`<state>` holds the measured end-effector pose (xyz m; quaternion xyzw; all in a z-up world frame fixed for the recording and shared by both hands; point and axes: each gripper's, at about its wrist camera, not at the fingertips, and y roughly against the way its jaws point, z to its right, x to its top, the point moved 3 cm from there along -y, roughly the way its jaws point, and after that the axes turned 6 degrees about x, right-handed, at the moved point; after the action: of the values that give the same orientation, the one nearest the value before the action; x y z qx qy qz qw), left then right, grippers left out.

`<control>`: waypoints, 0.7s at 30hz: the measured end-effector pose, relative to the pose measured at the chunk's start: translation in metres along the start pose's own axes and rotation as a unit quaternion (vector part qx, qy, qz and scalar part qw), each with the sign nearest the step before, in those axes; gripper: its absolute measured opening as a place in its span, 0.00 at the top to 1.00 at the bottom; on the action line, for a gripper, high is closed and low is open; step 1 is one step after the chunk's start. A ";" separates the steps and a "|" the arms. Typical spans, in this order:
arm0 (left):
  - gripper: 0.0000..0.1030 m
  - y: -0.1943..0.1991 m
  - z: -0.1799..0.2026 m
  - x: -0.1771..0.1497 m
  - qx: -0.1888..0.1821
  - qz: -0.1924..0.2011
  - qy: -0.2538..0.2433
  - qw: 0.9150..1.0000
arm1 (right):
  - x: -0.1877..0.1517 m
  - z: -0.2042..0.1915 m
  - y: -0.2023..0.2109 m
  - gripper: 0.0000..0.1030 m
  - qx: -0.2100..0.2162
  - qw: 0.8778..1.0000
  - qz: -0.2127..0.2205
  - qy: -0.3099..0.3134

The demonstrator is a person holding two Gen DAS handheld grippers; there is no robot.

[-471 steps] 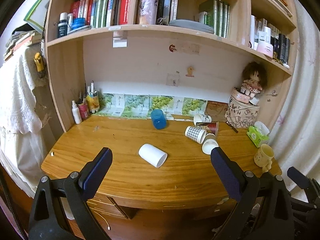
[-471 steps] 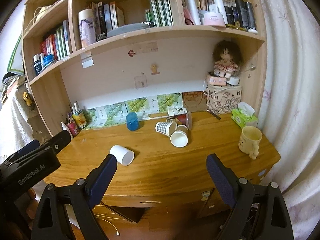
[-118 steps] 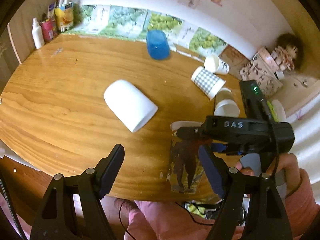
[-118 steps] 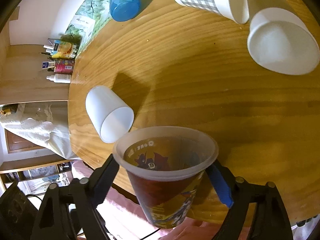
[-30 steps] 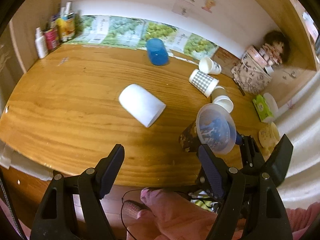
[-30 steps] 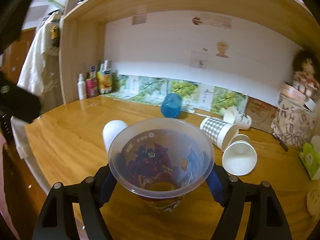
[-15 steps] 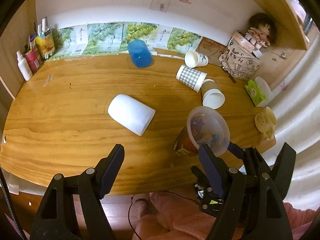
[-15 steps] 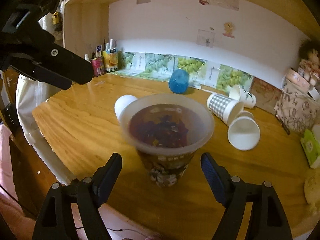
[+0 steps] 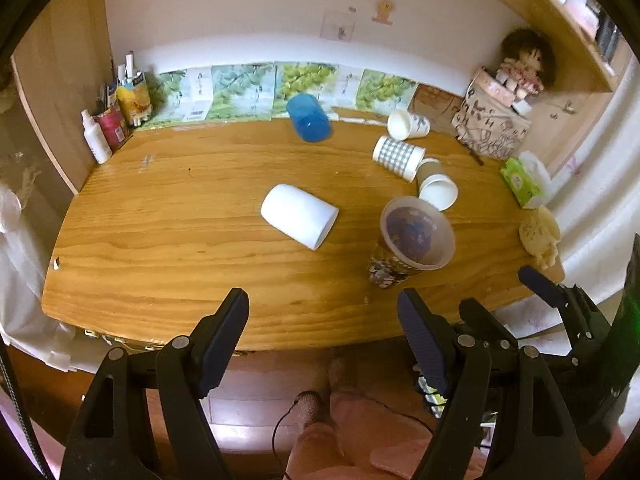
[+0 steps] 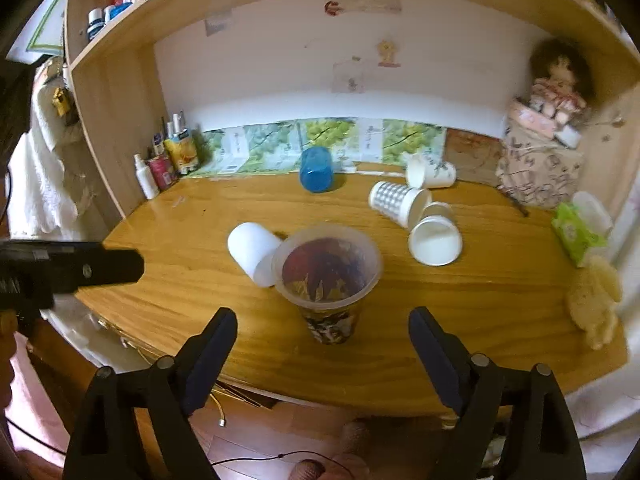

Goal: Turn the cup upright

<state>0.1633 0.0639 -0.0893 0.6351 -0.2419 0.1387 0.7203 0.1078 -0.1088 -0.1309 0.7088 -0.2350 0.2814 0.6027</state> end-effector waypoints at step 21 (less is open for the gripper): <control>0.16 0.088 0.040 -0.021 0.084 0.152 0.042 0.984 | 0.007 0.013 0.123 0.01 -0.036 0.996 0.034 -0.077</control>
<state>0.0943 0.0401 -0.0225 0.6430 -0.2925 0.2932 0.6442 0.0314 -0.1417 -0.0391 0.6980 -0.3146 0.2374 0.5979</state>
